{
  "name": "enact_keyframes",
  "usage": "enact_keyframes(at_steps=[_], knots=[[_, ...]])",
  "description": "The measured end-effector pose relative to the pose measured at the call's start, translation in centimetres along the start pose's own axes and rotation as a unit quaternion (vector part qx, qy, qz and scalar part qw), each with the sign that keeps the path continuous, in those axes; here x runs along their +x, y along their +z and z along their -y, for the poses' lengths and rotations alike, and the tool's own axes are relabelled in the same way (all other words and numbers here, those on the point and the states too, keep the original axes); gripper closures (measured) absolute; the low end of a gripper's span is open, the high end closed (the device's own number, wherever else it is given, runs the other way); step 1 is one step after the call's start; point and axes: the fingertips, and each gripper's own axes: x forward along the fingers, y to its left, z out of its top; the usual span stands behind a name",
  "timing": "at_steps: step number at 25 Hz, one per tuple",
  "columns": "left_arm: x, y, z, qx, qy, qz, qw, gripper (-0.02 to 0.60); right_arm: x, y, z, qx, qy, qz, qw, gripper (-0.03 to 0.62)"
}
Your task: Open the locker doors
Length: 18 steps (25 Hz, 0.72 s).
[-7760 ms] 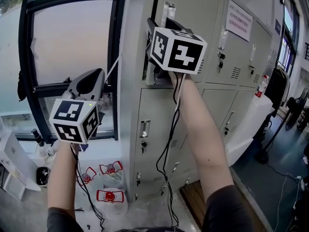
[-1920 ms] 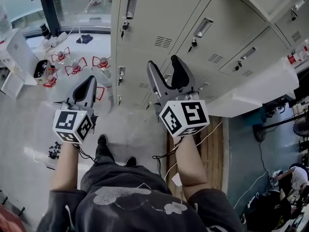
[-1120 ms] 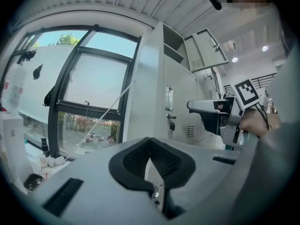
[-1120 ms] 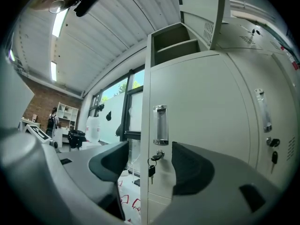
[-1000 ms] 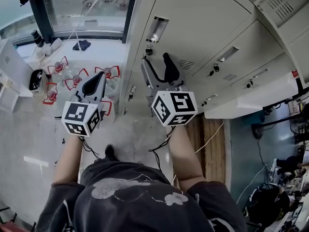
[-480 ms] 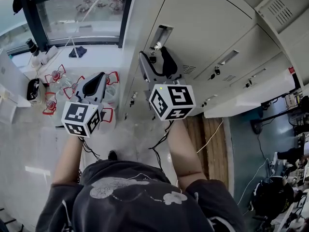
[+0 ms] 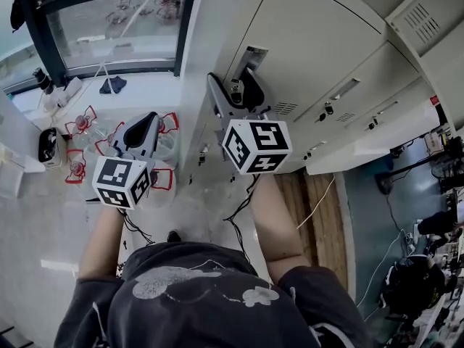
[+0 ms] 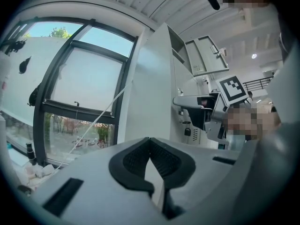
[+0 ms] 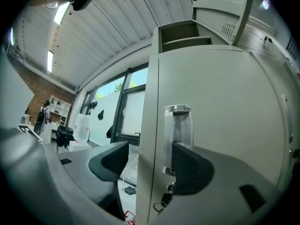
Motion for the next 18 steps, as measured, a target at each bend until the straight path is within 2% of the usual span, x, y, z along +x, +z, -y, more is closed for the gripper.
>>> enact_keyframes(at_steps=[6, 9, 10, 18], knots=[[0.0, -0.4, -1.1, -0.003, -0.004, -0.002, 1.0000, 0.572, 0.4, 0.0, 0.3, -0.002, -0.032, 0.005, 0.999, 0.303], [0.0, -0.6, -1.6, -0.006, -0.001, -0.002, 1.0000, 0.572, 0.4, -0.1, 0.8, -0.003, -0.051, -0.001, 0.999, 0.361], [0.0, -0.7, -1.7, -0.009, -0.001, -0.002, 1.0000, 0.572, 0.4, -0.1, 0.9, -0.002, -0.053, -0.002, 0.999, 0.361], [0.4, -1.6, -1.3, -0.019, -0.013, -0.009, 0.9997, 0.572, 0.3, 0.0, 0.7, 0.015, -0.050, -0.006, 0.999, 0.359]])
